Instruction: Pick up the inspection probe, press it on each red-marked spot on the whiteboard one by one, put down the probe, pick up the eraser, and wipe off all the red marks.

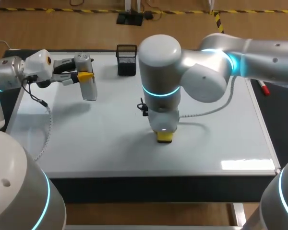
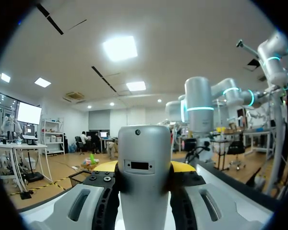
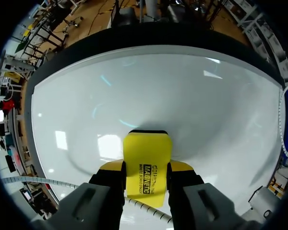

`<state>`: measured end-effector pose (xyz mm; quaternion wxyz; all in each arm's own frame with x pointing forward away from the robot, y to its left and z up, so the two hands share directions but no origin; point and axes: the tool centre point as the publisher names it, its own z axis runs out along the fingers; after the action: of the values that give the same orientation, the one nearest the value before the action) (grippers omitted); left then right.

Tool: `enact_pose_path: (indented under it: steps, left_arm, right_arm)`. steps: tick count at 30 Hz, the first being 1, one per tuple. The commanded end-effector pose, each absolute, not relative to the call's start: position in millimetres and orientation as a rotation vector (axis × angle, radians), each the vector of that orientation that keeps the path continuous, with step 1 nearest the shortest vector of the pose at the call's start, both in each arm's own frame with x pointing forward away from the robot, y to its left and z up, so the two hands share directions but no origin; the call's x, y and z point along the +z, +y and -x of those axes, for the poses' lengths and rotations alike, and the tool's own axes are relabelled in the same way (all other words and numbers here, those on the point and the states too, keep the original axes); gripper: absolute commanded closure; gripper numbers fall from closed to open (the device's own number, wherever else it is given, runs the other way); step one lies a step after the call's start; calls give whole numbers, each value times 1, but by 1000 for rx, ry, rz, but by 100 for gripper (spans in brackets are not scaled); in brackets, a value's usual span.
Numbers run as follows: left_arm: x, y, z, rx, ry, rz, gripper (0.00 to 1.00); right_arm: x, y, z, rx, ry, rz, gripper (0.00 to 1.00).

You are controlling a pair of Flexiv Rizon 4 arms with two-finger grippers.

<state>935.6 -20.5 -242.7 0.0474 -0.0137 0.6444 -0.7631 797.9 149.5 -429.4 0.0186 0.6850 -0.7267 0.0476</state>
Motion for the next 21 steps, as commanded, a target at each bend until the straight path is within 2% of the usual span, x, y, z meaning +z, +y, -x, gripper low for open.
enact_pose_path:
  steps: [1, 21]
  left_arm:
    - [-242, -20, -935, -2328, 1965, 40, 100]
    - [-242, -20, -935, -2328, 1965, 40, 100]
  right_arm:
    - [-433, 140, -799, 150, -2263, -2132, 100]
    - [-372, 123, -837, 112, -2285, -2189, 100]
